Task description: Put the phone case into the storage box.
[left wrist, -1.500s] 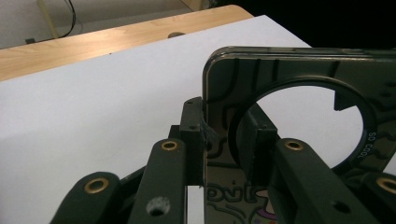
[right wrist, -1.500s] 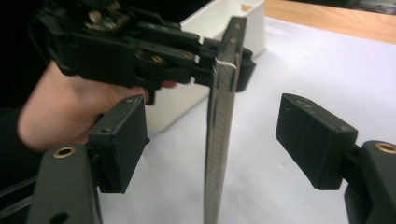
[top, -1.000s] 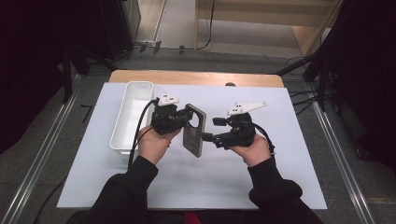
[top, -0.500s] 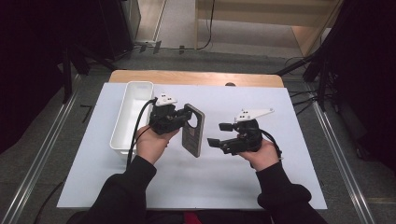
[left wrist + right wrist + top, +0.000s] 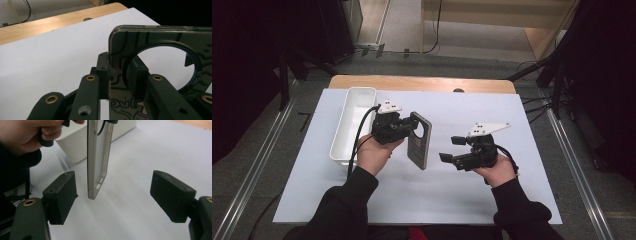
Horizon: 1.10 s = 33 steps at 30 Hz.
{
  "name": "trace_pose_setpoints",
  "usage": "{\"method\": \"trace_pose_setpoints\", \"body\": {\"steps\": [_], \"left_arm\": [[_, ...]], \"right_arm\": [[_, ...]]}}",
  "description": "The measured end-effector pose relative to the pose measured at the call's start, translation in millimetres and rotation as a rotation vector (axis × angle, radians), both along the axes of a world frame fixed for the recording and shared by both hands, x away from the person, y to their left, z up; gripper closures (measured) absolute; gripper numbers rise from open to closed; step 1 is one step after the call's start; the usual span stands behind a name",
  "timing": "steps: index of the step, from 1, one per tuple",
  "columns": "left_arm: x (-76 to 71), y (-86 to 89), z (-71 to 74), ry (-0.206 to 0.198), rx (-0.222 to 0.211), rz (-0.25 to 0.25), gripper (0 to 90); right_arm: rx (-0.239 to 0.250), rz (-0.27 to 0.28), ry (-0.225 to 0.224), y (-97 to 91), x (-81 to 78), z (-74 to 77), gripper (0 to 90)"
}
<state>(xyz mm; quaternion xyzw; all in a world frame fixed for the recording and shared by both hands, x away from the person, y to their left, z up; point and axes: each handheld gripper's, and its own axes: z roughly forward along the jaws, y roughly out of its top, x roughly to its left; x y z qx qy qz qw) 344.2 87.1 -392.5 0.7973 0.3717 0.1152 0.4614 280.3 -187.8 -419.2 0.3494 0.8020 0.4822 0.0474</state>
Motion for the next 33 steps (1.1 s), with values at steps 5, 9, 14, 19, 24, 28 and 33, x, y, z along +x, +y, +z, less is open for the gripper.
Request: {"method": "trace_pose_setpoints", "body": {"steps": [5,9,14,19,24,28,33], "left_arm": [[1.1,2.1,0.2,0.005,-0.004,-0.002,73.0],[2.3,4.4,0.8,0.012,-0.009,0.002,73.0],[2.8,5.8,1.4,0.012,-0.01,0.006,73.0],[4.1,7.6,1.1,0.015,-0.007,0.008,73.0],[5.2,8.9,1.2,0.012,-0.007,0.011,73.0],[5.7,9.2,1.2,0.012,-0.008,0.012,73.0],[5.8,10.3,2.0,0.015,-0.013,0.012,73.1]], "right_arm": [[-0.011,-0.003,0.001,-3.3,-3.3,-4.8,20.5],[0.008,-0.008,0.014,-7.2,-5.8,-10.8,20.5],[0.003,-0.02,0.019,-13.7,-8.6,-16.9,20.5],[0.004,-0.037,0.028,-22.0,-12.3,-22.0,20.5],[0.008,-0.044,0.042,-29.0,-17.4,-27.2,20.5],[-0.001,-0.049,0.039,-32.9,-20.8,-30.5,20.5],[-0.006,-0.062,0.041,-37.5,-24.7,-33.1,20.5]]}}
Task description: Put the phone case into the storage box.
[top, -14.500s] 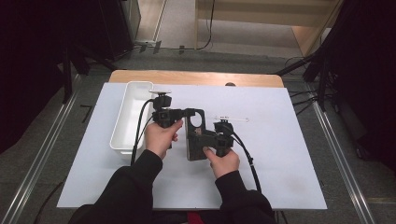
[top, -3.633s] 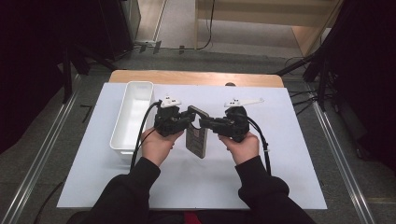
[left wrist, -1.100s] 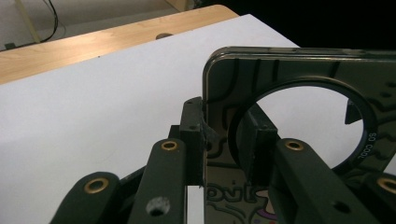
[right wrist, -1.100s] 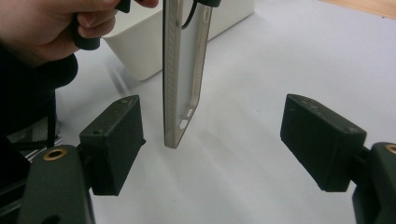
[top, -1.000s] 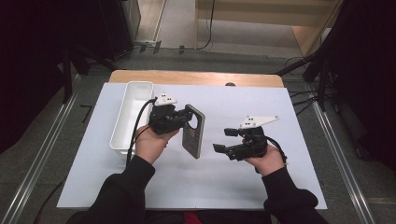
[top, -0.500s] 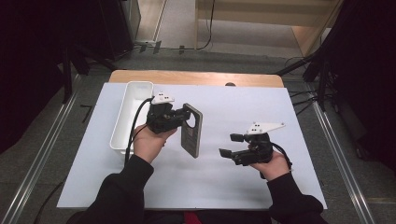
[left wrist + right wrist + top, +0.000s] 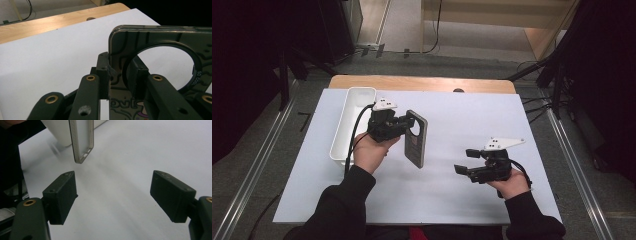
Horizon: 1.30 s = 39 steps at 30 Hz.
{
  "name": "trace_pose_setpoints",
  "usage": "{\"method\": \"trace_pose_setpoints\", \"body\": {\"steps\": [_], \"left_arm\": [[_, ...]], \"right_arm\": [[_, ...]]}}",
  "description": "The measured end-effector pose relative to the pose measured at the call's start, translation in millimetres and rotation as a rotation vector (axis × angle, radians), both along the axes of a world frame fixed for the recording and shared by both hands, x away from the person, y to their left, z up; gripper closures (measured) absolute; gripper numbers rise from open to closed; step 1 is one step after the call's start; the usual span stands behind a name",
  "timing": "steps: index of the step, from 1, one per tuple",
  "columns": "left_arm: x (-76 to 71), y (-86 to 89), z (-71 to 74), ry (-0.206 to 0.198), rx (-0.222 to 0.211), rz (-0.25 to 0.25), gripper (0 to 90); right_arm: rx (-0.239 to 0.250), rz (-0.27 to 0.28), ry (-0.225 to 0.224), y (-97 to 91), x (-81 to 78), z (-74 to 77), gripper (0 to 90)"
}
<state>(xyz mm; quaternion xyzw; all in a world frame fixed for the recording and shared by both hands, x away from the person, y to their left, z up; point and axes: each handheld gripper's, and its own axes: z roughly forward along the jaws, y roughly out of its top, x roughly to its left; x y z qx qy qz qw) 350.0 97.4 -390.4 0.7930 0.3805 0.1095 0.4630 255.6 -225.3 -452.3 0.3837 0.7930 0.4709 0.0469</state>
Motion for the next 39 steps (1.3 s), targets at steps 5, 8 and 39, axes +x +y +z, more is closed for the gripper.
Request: {"method": "trace_pose_setpoints", "body": {"steps": [5,8,39], "left_arm": [[0.6,2.4,1.2,0.007,-0.004,-0.009,73.1],[0.8,4.0,1.8,0.012,-0.002,-0.012,73.0],[5.2,32.3,30.1,0.013,0.004,0.022,73.0]], "right_arm": [[-0.003,-0.006,0.004,-4.0,-5.4,-4.1,20.5],[-0.006,-0.01,0.006,-5.6,-8.6,-7.5,20.5],[-0.004,-0.014,-0.004,-14.7,-21.6,-19.2,20.8]]}}
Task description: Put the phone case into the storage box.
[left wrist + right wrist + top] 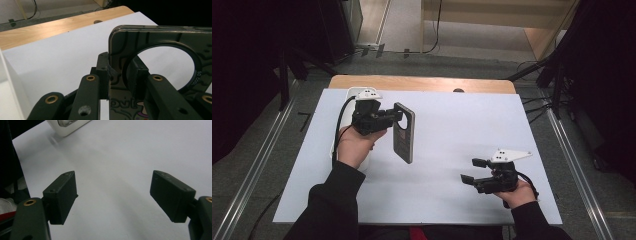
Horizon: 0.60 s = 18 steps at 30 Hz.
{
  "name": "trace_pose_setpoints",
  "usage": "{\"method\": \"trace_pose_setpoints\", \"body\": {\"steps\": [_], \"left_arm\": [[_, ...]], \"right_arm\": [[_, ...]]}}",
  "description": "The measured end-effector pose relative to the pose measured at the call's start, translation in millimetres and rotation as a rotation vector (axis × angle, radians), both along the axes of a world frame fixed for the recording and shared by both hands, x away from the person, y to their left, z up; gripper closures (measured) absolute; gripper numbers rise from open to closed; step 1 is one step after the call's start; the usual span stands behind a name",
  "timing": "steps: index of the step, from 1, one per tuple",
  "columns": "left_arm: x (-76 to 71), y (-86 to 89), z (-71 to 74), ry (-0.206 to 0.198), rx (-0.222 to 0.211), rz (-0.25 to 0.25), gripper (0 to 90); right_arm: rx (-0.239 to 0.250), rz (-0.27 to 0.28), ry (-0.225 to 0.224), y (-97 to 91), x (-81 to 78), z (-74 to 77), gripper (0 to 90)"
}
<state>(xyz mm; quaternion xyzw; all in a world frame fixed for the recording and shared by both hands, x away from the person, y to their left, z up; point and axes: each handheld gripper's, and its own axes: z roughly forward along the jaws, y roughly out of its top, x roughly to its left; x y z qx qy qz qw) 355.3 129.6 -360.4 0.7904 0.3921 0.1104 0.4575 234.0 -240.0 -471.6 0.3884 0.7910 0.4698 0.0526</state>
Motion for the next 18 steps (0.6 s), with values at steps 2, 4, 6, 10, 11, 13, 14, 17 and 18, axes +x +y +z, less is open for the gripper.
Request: {"method": "trace_pose_setpoints", "body": {"steps": [2,4,6,10,11,13,14,17,18], "left_arm": [[0.4,2.8,2.1,0.0,-0.003,0.006,73.0],[1.0,5.5,3.9,-0.001,-0.006,0.011,73.0],[1.6,8.1,5.2,0.0,-0.012,0.018,73.0],[3.3,13.2,7.9,0.003,-0.007,0.028,73.0],[3.8,14.3,8.5,0.003,-0.007,0.029,73.0],[4.7,16.5,10.0,0.003,-0.003,0.034,73.0],[5.1,17.5,10.7,0.006,-0.004,0.035,73.0],[6.9,20.7,12.4,0.008,-0.004,0.041,73.0],[7.6,22.1,13.0,0.007,-0.001,0.042,73.0]], "right_arm": [[-0.001,0.001,0.001,0.2,-0.1,0.1,20.8],[-0.002,0.002,0.0,0.3,-0.1,0.0,20.8],[0.0,0.003,-0.001,0.3,-0.1,0.1,20.8],[0.001,0.005,-0.003,0.3,-0.1,0.1,20.9],[0.001,0.005,-0.004,0.4,-0.1,0.2,20.9],[0.002,0.006,-0.004,0.5,-0.2,0.2,20.9],[0.002,0.005,-0.004,0.6,-0.2,0.2,21.0],[0.001,0.006,0.001,1.4,-0.6,0.2,21.0],[0.001,0.008,-0.001,1.6,-0.4,0.1,21.0]]}}
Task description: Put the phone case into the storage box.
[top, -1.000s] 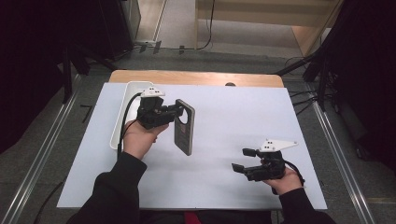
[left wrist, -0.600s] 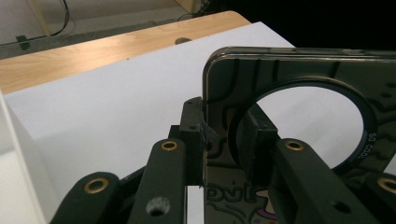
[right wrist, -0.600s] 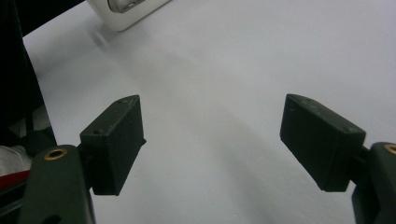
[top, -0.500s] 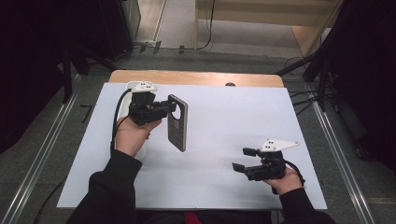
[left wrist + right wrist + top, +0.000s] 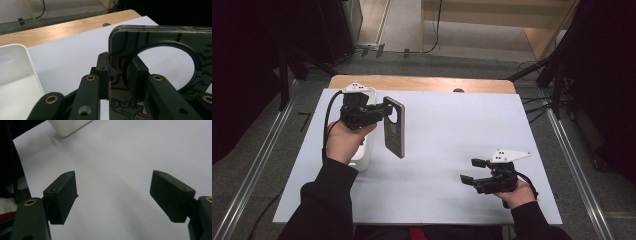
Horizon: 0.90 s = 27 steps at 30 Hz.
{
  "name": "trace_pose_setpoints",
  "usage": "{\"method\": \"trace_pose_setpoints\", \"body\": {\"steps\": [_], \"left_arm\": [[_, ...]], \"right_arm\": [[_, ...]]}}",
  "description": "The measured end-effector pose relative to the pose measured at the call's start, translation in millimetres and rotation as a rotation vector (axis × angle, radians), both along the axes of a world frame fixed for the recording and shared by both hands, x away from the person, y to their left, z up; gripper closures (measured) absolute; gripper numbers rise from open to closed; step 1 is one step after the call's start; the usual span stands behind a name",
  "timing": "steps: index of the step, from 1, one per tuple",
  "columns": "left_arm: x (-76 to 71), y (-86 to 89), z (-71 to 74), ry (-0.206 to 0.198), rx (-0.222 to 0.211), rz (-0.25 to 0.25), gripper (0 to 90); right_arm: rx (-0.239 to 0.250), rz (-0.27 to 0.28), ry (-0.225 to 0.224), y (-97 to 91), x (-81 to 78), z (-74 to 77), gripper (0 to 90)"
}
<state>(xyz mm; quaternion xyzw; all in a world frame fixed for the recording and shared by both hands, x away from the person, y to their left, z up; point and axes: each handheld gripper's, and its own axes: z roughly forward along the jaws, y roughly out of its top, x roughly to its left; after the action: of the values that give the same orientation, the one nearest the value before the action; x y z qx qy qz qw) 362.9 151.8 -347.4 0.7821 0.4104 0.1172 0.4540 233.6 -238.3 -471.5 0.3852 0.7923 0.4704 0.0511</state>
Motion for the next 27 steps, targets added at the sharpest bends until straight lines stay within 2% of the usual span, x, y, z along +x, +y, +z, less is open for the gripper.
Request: {"method": "trace_pose_setpoints", "body": {"steps": [6,22,27], "left_arm": [[5.8,6.2,4.5,0.003,0.011,0.016,73.0],[21.9,25.9,33.1,-0.018,0.02,0.08,72.9],[24.6,33.3,42.1,-0.02,0.004,0.101,72.9]], "right_arm": [[0.002,0.007,-0.002,1.1,1.0,-0.2,21.0],[0.01,0.021,-0.007,4.1,6.5,-0.1,21.0],[0.01,0.026,-0.007,5.3,7.0,0.2,21.1]]}}
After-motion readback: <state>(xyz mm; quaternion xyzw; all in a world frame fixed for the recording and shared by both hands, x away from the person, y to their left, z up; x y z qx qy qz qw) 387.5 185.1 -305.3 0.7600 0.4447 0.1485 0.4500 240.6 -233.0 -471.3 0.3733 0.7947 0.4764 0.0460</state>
